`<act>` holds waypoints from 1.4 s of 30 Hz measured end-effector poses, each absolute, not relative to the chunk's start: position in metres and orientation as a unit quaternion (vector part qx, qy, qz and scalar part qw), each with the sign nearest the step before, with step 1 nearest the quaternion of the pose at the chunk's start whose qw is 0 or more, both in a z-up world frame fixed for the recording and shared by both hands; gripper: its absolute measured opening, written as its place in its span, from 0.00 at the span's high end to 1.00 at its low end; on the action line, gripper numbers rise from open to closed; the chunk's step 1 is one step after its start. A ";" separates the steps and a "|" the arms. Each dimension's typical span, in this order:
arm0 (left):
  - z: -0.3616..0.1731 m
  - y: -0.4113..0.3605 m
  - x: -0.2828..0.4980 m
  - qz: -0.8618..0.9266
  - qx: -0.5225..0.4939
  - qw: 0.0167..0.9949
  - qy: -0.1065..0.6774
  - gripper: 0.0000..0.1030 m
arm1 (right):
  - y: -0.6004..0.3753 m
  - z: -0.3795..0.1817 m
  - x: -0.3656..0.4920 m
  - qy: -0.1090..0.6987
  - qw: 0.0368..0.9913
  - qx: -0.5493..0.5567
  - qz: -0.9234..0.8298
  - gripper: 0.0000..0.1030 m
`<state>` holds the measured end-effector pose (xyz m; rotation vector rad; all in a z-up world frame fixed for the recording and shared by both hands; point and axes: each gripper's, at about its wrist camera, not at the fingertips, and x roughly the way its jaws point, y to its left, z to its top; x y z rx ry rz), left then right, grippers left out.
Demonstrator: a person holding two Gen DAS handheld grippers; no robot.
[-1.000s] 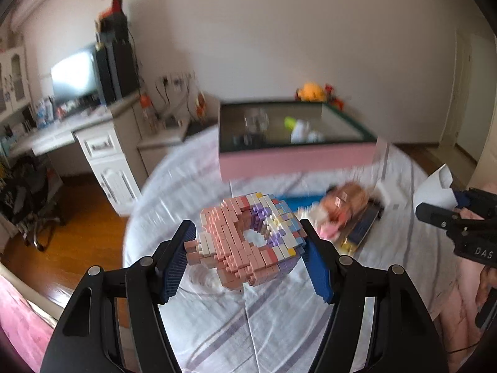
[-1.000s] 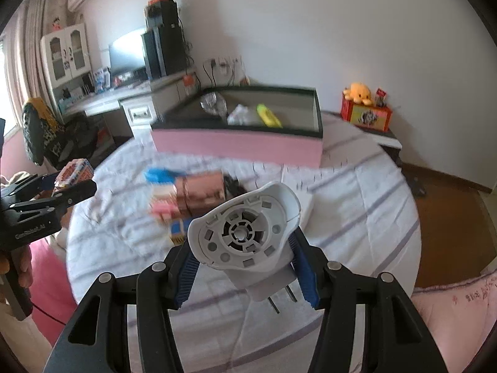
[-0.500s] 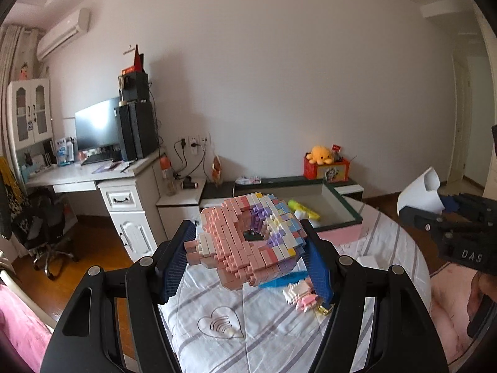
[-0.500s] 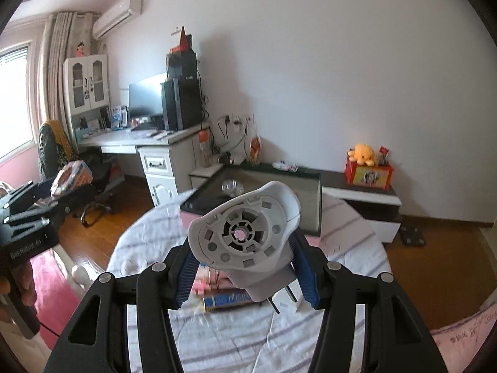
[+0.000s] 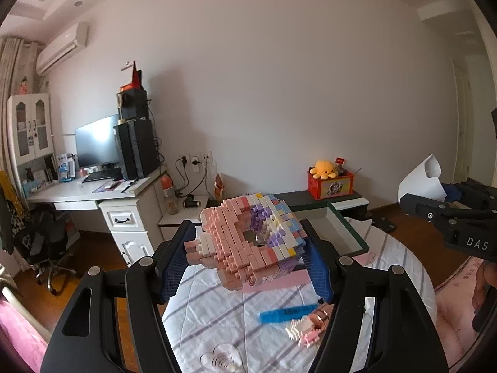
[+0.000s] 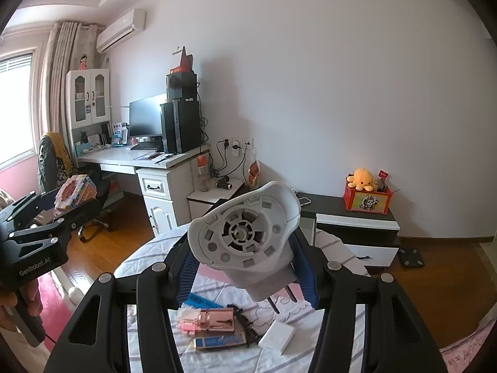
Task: Organize rigid objects
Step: 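Carry the pixel-block toy and plug adapter into the pink box and release both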
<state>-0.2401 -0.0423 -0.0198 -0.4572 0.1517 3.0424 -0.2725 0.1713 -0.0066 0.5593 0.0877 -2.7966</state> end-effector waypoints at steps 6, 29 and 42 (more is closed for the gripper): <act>-0.030 -0.033 -0.296 0.980 -0.183 0.050 0.059 0.34 | 0.171 -0.018 -0.321 0.043 0.150 0.221 -0.963 0.45; -0.147 0.039 -0.506 0.910 -0.389 0.094 0.108 0.34 | 0.188 -0.147 -0.505 0.075 0.135 0.417 -0.896 0.45; -0.145 0.028 -0.494 0.917 -0.377 0.080 0.102 0.14 | 0.190 -0.142 -0.494 0.069 0.124 0.401 -0.905 0.23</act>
